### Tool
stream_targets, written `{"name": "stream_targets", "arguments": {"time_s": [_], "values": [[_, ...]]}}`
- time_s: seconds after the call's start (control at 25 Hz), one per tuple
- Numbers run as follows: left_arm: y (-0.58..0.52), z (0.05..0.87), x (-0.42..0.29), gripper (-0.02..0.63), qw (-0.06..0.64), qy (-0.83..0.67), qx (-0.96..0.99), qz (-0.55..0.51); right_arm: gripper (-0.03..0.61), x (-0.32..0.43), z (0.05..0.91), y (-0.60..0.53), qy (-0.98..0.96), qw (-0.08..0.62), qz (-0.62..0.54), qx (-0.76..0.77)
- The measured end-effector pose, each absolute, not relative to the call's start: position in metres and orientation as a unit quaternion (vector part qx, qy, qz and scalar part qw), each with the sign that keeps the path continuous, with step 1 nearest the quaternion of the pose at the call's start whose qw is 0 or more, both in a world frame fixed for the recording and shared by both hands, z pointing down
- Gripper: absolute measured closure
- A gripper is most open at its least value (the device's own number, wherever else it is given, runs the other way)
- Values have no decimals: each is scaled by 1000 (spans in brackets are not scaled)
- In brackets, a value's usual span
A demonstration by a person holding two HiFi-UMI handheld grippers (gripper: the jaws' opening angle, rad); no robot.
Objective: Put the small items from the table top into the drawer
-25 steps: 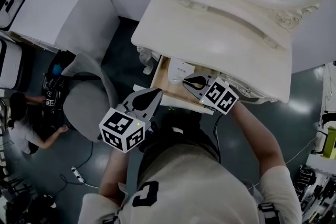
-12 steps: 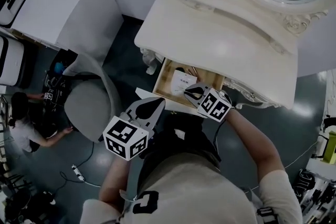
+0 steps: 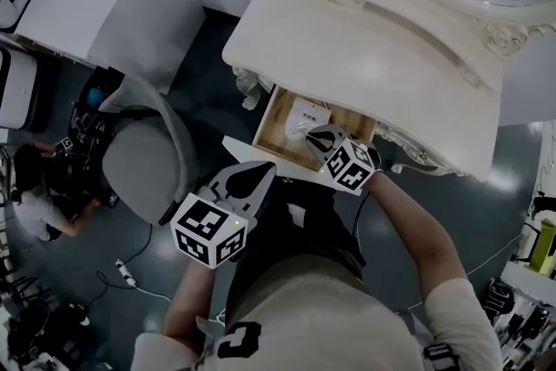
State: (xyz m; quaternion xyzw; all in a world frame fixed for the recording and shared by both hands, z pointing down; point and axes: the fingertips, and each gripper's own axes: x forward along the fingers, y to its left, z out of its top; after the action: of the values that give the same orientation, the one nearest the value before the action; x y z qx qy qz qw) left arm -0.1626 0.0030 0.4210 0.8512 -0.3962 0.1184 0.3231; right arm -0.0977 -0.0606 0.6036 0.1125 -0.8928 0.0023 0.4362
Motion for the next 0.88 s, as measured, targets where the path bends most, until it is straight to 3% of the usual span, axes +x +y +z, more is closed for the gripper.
{"name": "stream_targets", "arguments": {"time_s": [0.6, 0.72, 0.88], "values": [[11, 438, -166, 557, 341, -404, 839, 127, 541, -100, 649, -78, -876, 465, -14, 130], [12, 439, -167, 557, 341, -403, 839, 128, 471, -100, 652, -75, -876, 465, -10, 129], [12, 437, -167, 557, 337, -401, 843, 123, 440, -95, 647, -69, -876, 464, -1, 128]]}}
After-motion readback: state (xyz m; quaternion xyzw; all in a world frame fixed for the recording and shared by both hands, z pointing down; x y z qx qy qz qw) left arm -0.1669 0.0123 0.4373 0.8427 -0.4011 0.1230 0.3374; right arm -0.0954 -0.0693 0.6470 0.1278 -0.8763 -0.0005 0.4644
